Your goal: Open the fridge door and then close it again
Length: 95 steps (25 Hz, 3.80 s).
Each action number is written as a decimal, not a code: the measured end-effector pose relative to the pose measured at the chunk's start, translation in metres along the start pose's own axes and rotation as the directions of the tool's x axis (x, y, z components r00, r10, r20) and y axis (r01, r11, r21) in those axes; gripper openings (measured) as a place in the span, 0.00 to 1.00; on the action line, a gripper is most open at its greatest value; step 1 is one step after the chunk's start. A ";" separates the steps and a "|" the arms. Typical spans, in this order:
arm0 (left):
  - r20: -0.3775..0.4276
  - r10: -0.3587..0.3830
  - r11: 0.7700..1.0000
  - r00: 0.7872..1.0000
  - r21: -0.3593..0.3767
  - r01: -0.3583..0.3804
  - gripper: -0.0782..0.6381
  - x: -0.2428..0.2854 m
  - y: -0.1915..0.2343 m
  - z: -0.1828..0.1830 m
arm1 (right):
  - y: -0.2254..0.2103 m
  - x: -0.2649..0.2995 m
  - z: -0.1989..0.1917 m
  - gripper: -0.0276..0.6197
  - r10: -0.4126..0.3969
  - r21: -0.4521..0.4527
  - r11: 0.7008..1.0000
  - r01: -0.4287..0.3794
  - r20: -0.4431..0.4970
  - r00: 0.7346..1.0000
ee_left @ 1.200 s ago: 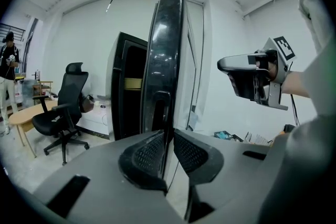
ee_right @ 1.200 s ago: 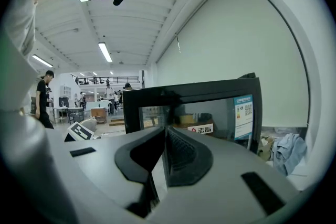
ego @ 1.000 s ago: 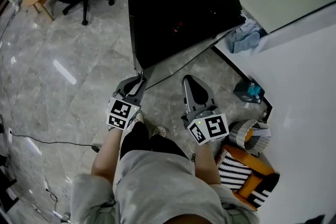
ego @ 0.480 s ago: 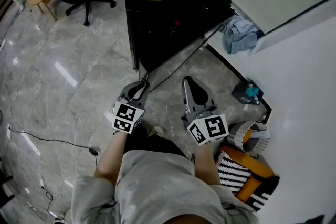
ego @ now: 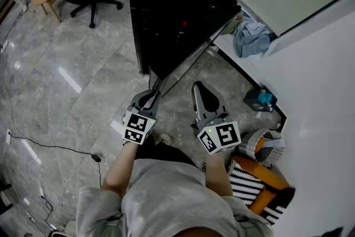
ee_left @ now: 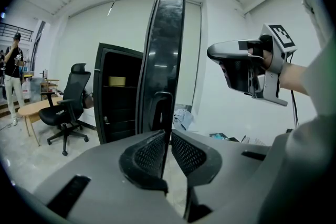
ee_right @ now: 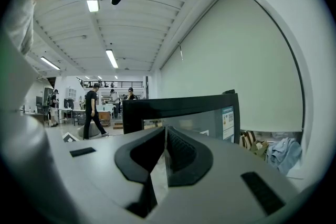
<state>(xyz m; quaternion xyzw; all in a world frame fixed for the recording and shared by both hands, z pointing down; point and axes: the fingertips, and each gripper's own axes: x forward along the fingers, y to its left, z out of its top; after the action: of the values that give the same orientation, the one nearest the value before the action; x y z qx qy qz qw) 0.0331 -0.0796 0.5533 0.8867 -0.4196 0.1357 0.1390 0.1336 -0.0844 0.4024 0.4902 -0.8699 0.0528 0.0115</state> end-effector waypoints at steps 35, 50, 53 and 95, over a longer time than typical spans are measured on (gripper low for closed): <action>-0.012 0.049 0.998 0.999 -0.035 -0.050 0.18 0.006 0.066 0.014 | -0.004 0.036 0.001 0.08 0.008 0.017 1.000 -0.008 0.003 1.000; -0.023 0.070 0.997 0.997 -0.008 -0.070 0.20 0.035 0.150 0.033 | -0.014 0.087 -0.005 0.08 -0.031 0.026 0.999 0.032 -0.022 0.999; -0.025 0.067 0.998 0.997 -0.004 -0.067 0.20 0.042 0.164 0.038 | -0.017 0.097 -0.006 0.08 -0.044 0.028 0.999 0.045 -0.028 0.999; -0.040 0.040 0.998 0.998 0.052 -0.038 0.21 0.111 0.251 0.073 | -0.048 0.143 -0.014 0.08 -0.157 0.027 0.987 0.159 -0.062 0.986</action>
<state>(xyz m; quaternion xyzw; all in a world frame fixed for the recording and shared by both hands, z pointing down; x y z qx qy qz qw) -0.0862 -0.3367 0.5588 0.8786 -0.4303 0.1671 0.1222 0.0993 -0.2295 0.4304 0.5559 -0.8267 0.0800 0.0340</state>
